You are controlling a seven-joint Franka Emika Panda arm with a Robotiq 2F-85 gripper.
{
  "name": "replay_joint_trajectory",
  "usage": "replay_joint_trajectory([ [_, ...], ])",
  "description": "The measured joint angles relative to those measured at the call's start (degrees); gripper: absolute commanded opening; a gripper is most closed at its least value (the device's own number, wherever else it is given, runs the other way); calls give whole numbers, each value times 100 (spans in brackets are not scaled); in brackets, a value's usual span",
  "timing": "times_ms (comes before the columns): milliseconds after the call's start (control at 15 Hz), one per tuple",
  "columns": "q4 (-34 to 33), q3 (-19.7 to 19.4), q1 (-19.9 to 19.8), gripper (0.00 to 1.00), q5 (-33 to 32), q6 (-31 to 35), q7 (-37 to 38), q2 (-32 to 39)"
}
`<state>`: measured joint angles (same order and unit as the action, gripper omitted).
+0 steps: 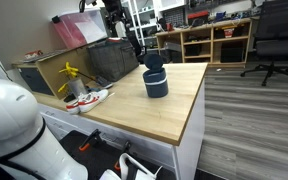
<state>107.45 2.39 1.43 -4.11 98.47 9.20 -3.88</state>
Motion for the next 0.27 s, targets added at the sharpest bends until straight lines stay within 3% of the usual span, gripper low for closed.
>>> replay_joint_trajectory([
  [267,0,0,0,100,0,-24,0,-29],
])
